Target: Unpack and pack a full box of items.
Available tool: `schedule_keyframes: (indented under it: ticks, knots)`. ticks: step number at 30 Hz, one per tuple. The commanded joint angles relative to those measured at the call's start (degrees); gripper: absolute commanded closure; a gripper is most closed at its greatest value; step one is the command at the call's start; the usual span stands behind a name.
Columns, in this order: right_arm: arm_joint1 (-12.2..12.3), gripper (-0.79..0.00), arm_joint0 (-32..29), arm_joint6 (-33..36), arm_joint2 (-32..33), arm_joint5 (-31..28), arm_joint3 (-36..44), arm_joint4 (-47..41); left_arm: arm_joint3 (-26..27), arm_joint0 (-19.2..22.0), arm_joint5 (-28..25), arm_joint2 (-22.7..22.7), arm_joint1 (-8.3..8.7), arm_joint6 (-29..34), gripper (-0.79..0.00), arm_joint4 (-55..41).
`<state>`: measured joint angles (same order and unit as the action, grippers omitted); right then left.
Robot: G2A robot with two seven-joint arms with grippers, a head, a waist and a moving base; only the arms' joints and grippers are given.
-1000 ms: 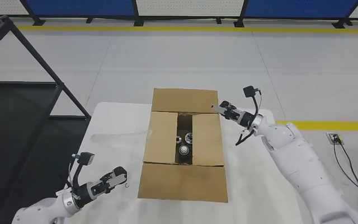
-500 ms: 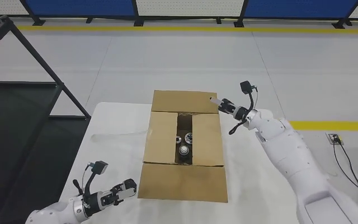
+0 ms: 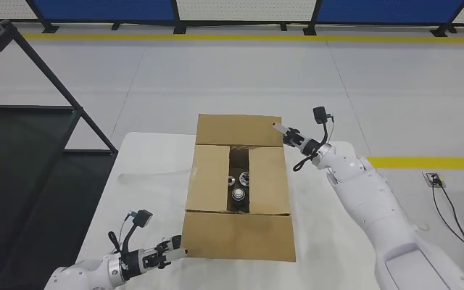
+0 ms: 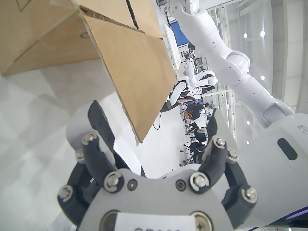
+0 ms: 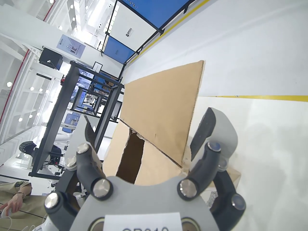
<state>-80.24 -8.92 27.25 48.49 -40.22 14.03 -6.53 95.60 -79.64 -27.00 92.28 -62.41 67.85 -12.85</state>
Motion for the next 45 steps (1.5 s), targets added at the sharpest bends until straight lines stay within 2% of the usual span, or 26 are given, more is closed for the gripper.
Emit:
schedule_keyframes:
  ticks: [1,16,18,21,26,37,45]
  knots:
    - [0.02,-0.785,-0.01,-0.06,-0.01,-0.03,0.03,0.04,0.00,-0.01,0.00,0.03,-0.01,0.01,-0.785,-0.01]
    - [0.02,-0.785,-0.01,-0.06,-0.01,-0.03,0.03,0.04,0.00,-0.01,0.00,0.03,-0.01,0.01,-0.785,-0.01]
    - [0.04,-0.785,0.26,1.53,0.95,-2.96,-0.04,-2.11,2.53,0.48,-0.79,-2.87,-0.28,-0.25,-0.785,-1.03]
    - [0.44,-0.785,0.92,0.05,1.83,-5.83,-1.78,-2.36,1.46,1.36,0.19,-4.29,-0.42,-3.86,-0.785,-0.14]
    - [1.00,-0.785,1.02,-4.39,2.10,-7.94,-2.10,0.08,0.33,2.41,1.02,-6.16,-0.37,-5.38,-0.785,1.31]
    - [1.63,-0.785,0.97,-3.59,2.99,-7.95,-1.14,1.81,0.47,2.69,0.81,-6.71,0.06,-7.28,-0.785,0.37]
    - [0.73,-0.785,0.51,-4.04,2.15,-2.97,-0.59,4.64,1.78,1.94,0.01,-6.54,0.42,-8.08,-0.785,-0.95]
